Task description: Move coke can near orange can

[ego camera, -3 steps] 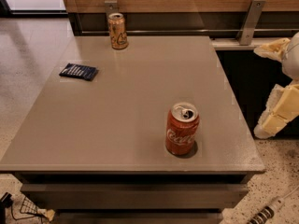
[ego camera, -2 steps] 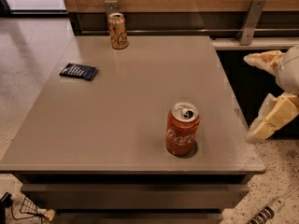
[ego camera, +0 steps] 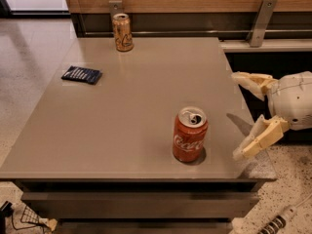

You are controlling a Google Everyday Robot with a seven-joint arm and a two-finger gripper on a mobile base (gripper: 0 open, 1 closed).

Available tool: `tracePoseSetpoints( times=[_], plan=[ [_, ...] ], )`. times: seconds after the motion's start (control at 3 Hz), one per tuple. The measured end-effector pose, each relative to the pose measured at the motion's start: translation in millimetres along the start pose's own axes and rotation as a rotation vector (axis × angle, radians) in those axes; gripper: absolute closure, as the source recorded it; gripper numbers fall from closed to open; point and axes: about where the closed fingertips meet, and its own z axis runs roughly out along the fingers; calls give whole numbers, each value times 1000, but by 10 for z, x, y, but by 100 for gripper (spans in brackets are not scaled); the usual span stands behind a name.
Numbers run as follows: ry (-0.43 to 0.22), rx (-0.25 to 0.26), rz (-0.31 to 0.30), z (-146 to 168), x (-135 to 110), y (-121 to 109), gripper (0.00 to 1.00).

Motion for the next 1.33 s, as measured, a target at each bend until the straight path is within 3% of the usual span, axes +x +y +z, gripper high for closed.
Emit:
tracePoseSetpoints(
  times=[0.33, 0.67, 1.33],
  plan=[
    [-155, -53, 35, 277, 30, 99, 0],
    [-250, -82, 62, 436, 54, 135, 0],
    [-399, -123, 58, 672, -70, 268, 0]
  ],
)
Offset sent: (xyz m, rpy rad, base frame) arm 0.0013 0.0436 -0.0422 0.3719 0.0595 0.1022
